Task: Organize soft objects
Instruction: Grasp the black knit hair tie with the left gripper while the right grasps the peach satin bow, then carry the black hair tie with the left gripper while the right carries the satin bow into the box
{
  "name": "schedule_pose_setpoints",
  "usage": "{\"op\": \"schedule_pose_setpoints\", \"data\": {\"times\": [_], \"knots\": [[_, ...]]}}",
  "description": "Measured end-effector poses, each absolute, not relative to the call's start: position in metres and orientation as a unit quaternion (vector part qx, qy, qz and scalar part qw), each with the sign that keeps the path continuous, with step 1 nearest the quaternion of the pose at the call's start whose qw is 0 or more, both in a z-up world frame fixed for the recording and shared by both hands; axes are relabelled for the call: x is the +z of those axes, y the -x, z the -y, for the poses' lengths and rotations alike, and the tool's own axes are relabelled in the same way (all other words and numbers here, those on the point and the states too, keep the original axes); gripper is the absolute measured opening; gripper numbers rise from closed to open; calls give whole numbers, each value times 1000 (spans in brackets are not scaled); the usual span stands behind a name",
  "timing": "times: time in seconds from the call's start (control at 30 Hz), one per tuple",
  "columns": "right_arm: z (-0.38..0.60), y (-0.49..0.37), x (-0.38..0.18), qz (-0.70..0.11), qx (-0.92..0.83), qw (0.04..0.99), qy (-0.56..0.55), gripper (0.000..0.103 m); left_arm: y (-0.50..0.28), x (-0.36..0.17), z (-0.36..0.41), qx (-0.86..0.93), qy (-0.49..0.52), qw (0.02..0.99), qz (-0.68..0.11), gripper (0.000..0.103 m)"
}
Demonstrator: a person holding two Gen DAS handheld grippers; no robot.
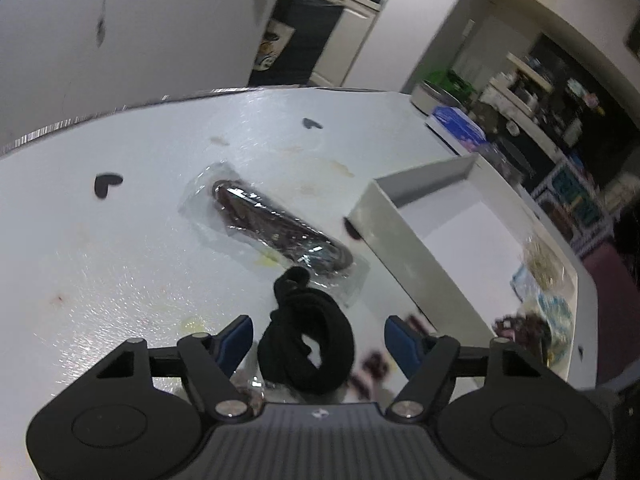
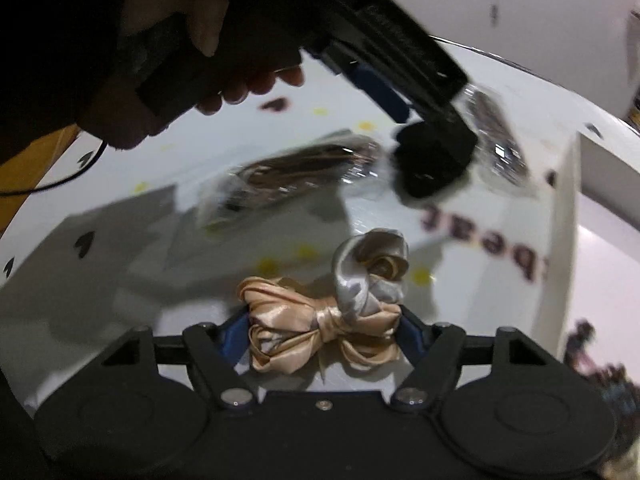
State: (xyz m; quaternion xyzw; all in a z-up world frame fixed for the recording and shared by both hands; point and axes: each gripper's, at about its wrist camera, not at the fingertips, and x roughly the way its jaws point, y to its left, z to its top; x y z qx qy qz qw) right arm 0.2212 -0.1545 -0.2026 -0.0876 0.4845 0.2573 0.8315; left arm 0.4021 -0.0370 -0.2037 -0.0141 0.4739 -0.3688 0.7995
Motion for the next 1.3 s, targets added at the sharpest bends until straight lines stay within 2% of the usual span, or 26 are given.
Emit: {"op": "schedule_pose_setpoints", "data": {"times": [0.03,0.2,0.23,0.3,0.37,0.6,0.77,1.3], "knots": [[159,-220,-202,-487,251,833,82,74,-406,-207,37,-365,23,797,-480,71],[171,-216,-201,-496,229,836,64,74,-413,-215,36,-347,26,797,-494,48],[173,-216,-200,-497,225,836,62,74,-413,-216,36,-346,27,795,-497,46],[173,-214,-200,-499,219,836,57,74,-411,-216,36,-345,28,793,-500,32],[174,-214,-201,-500,216,837,54,73,-408,-217,35,-344,29,791,-506,25],[172,-213,-197,-496,209,841,56,67,-387,-210,24,-332,42,798,-501,23],[174,-209,-189,-485,202,850,48,64,-371,-188,7,-310,82,822,-471,23],[190,-196,-115,-383,185,905,26,63,-293,-104,-21,-258,124,879,-381,23]]}}
